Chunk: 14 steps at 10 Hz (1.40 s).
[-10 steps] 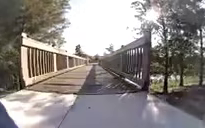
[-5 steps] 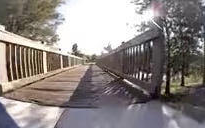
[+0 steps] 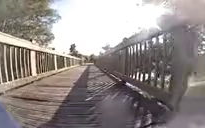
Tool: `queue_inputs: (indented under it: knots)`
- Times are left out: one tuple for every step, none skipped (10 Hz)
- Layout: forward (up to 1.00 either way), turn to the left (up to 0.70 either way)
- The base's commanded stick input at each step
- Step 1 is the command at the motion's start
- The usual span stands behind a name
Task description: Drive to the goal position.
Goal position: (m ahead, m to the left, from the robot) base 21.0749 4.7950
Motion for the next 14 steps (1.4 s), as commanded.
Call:
queue_inputs:
  knots:
    - [1.0,0.0]
    - [1.0,0.0]
    - [1.0,0.27]
    - [1.0,0.27]
    - [1.0,0.27]
    - [1.0,0.27]
    - [1.0,0.14]
    - [1.0,0.0]
    - [1.0,0.0]
    - [1.0,0.0]
    - [1.0,0.0]
    - [1.0,0.0]
    - [1.0,0.17]
    - [1.0,0.27]
